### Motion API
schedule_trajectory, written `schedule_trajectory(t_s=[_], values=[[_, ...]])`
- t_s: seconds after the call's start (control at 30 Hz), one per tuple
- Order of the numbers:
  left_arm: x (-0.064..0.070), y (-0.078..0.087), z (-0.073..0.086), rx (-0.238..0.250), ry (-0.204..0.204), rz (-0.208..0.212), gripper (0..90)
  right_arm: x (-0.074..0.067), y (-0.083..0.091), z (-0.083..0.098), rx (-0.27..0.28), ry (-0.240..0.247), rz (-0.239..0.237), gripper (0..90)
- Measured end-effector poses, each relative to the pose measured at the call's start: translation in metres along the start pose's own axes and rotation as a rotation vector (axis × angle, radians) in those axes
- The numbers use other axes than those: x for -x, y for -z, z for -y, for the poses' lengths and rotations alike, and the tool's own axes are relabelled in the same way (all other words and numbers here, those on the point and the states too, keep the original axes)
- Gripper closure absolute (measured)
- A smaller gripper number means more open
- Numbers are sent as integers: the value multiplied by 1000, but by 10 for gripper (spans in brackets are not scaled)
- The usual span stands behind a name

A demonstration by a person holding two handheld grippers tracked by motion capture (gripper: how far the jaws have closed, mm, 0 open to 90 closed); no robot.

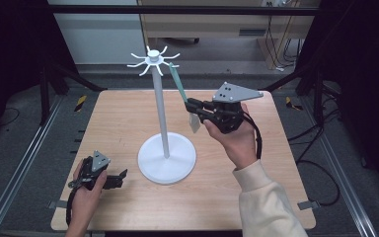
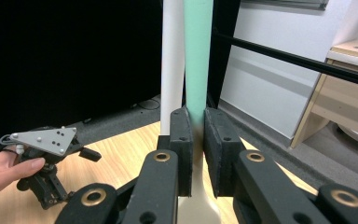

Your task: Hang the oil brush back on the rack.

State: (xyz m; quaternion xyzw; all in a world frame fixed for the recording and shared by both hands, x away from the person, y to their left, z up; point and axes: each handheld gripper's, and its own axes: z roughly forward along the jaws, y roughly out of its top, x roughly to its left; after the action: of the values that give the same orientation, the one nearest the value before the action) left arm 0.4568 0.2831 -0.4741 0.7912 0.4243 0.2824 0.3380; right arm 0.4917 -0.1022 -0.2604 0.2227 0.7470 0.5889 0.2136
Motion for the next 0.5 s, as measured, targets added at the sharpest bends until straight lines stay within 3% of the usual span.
schedule_trajectory(t_s=[0.5], values=[[0, 0, 0, -1, 0, 2, 29, 0, -6, 3, 7, -13, -1, 817]])
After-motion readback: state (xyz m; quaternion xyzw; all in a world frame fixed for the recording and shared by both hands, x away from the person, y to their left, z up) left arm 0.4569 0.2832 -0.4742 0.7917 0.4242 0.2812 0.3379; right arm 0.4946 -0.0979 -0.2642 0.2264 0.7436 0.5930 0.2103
